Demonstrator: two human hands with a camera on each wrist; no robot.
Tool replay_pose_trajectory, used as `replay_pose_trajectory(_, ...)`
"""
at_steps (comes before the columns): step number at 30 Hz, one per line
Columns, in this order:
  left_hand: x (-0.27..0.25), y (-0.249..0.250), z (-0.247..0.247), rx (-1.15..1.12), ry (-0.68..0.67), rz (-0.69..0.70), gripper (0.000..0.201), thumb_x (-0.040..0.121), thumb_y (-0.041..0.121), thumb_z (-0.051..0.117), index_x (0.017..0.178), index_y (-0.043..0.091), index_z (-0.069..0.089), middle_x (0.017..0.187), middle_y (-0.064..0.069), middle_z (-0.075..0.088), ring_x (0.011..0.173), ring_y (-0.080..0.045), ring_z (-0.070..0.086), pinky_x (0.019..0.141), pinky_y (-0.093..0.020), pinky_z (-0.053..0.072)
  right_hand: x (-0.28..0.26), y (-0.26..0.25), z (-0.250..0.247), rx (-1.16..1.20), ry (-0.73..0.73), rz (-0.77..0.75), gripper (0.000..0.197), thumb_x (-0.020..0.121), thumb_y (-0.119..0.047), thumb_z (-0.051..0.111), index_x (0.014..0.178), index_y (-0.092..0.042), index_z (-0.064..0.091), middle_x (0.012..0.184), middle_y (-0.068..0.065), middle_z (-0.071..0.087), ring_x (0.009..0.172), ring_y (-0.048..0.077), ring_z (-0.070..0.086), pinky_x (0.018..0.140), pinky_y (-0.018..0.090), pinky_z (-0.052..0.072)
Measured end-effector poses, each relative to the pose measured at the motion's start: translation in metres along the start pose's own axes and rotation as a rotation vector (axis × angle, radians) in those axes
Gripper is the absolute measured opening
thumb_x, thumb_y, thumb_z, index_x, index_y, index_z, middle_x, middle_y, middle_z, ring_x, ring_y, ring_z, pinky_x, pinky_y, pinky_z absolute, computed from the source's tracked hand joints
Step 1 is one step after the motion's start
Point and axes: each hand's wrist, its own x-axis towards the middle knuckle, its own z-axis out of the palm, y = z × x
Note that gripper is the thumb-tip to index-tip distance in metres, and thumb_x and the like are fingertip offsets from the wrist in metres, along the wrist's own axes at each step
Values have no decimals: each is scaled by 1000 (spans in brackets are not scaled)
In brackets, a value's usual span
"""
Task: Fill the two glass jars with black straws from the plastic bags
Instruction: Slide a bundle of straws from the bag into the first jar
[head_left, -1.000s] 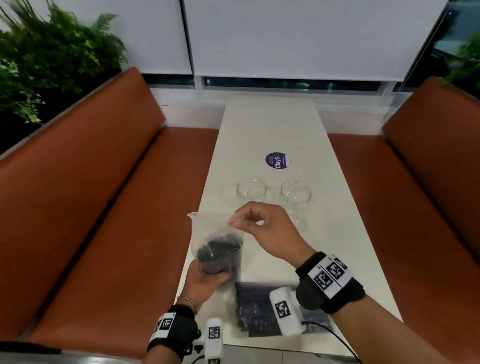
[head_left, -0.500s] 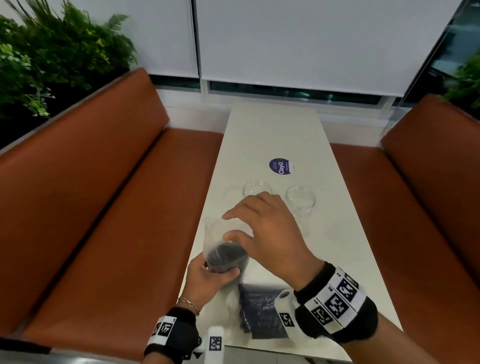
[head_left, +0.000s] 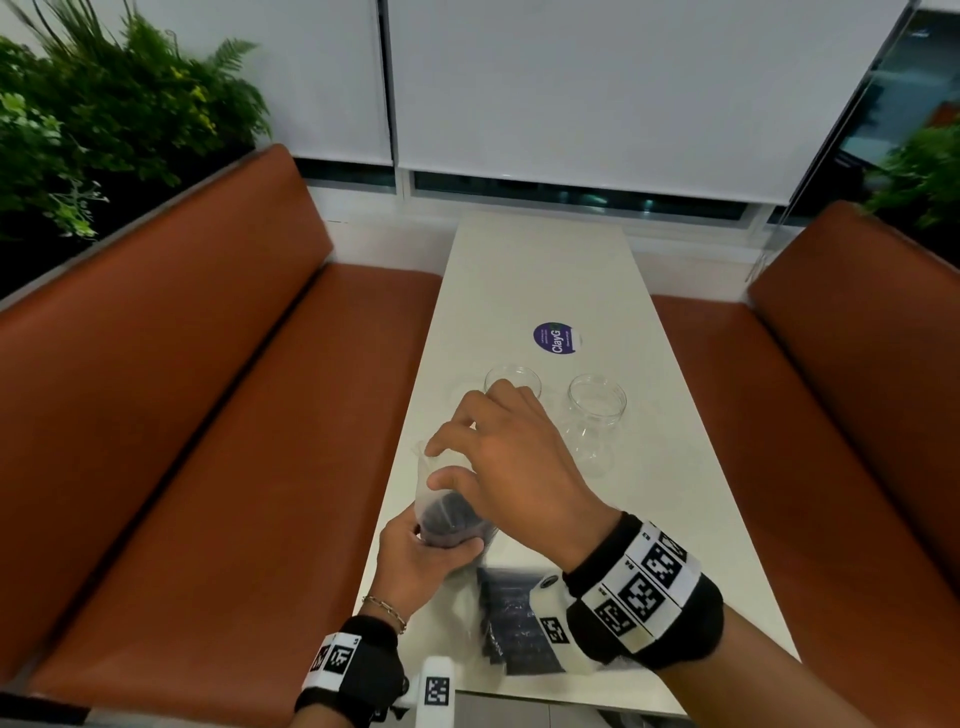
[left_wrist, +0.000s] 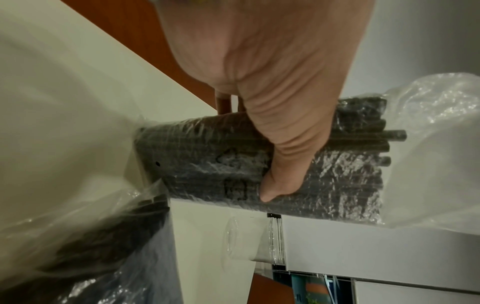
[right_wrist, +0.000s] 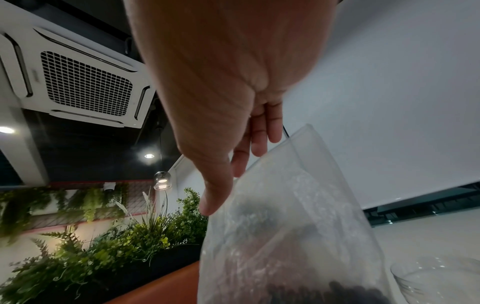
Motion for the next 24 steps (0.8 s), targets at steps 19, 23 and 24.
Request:
replay_pose_trajectory(19, 0, 14, -6, -90, -91, 59, 71, 54, 7, 103, 114, 15, 65, 101, -5, 79, 94, -23, 77, 81, -35, 63, -2, -2, -25, 76, -551, -9, 26, 91, -34, 68, 88, -10, 75, 122, 8, 64, 108, 22, 60, 89, 44, 53)
replay_pose_trajectory(23, -1, 37, -6, -203, -176, 153, 86, 60, -8, 96, 129, 24, 55, 108, 17, 78, 103, -13, 73, 75, -33, 65, 1, -4, -24, 39, -511, -93, 22, 85, -36, 72, 81, -16, 78, 115, 1, 67, 130, 13, 47, 100, 46, 46)
replay_pose_trajectory(24, -1, 43, -5, -195, -200, 192, 93, 62, -17, 91, 132, 29, 51, 109, 22, 76, 104, -7, 72, 74, -27, 64, 1, -3, -23, 41, -510, -91, 20, 83, -35, 74, 81, -16, 79, 120, 0, 68, 139, 14, 44, 109, 47, 42)
